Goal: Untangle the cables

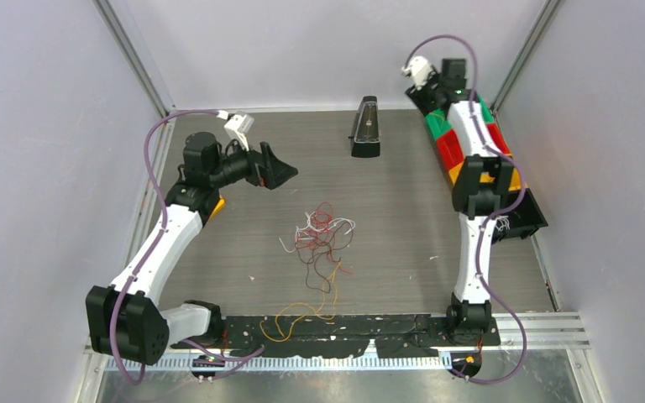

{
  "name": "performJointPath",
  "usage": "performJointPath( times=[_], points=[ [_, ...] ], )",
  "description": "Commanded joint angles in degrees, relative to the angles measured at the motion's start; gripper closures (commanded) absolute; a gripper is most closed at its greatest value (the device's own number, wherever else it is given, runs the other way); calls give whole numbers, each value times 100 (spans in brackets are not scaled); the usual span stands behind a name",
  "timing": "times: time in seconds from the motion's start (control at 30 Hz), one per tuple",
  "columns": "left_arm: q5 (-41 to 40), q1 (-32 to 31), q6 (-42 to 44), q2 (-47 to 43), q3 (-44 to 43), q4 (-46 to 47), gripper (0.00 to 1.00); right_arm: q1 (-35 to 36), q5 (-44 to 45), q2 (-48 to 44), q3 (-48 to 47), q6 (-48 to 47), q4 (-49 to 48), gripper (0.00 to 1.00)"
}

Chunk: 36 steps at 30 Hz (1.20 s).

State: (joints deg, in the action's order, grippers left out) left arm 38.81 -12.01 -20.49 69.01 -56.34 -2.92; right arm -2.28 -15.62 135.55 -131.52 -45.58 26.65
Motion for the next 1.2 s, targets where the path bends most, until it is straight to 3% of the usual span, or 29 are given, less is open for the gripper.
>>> performJointPath(
  times=[0.0,0.5,0.87,1.17],
  points=[
    [16,57,132,-195,-69,43,0,225,1076,615,-297,-422,43,37],
    [-22,154,132,-257,-26,15,0,500,1768,1452,-690,-1380,-667,46],
    [30,186,86,-236,31,80,0,480,1506,1301,-448,-1685,-932,36],
    [21,234,130,-290,6,34,0,436,1780,1461,-460,-1981,-840,44]
  ],
)
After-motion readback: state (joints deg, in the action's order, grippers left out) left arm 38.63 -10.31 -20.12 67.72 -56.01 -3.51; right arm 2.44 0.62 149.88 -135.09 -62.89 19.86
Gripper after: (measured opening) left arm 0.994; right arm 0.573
